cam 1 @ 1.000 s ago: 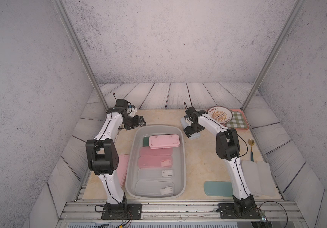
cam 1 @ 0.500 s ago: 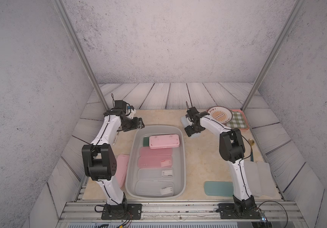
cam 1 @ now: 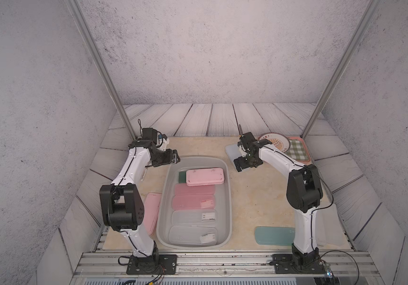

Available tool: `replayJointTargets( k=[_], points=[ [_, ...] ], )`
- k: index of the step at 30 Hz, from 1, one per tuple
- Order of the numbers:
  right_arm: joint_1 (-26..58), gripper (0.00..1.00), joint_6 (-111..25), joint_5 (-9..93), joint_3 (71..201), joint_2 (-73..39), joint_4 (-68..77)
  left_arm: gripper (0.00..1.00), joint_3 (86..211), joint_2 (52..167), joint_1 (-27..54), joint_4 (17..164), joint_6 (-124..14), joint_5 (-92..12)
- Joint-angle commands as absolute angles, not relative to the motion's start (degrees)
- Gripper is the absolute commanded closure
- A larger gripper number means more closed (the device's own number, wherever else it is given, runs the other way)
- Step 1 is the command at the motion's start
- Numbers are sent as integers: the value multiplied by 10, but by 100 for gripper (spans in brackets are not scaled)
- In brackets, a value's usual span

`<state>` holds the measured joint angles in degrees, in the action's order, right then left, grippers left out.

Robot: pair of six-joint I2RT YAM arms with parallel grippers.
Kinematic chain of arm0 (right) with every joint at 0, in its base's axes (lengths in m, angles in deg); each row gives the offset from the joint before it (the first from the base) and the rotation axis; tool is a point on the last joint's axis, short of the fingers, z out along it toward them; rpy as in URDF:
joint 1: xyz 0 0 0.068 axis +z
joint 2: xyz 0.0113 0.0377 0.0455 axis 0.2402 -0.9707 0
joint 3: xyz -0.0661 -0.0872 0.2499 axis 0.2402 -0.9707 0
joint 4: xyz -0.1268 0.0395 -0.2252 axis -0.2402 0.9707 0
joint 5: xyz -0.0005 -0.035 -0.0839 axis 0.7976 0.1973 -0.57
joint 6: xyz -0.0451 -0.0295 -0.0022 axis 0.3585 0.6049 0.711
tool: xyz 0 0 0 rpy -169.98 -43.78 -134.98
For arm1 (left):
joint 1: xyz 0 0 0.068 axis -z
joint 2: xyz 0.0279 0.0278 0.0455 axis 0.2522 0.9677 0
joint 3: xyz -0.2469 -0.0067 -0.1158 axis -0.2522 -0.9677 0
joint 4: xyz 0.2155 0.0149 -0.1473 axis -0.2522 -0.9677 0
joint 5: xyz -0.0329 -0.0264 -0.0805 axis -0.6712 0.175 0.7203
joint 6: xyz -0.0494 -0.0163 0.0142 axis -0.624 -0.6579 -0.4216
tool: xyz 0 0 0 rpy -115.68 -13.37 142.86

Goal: Put the pencil case into the storage box
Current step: Pick up the pencil case from the center of the board.

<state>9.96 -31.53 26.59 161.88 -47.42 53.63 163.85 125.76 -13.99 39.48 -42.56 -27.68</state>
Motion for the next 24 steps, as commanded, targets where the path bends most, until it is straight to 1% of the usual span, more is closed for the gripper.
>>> replayJointTargets(
  k=[1,8,12,17,24],
  points=[
    [91,1,-327,245,1654,-494,484,14,1639,1240,-142,405,-418,-258],
    [75,1,-304,251,1769,-609,483,14,1710,1291,-118,391,-399,-269],
    [75,1,-293,262,1802,-650,461,14,1738,1314,-96,386,-396,-287],
    [75,1,-298,303,1802,-671,420,14,1727,1310,-62,385,-379,-311],
    [75,1,-302,310,1846,-723,470,14,1697,1297,-34,387,-374,-328]
  ],
)
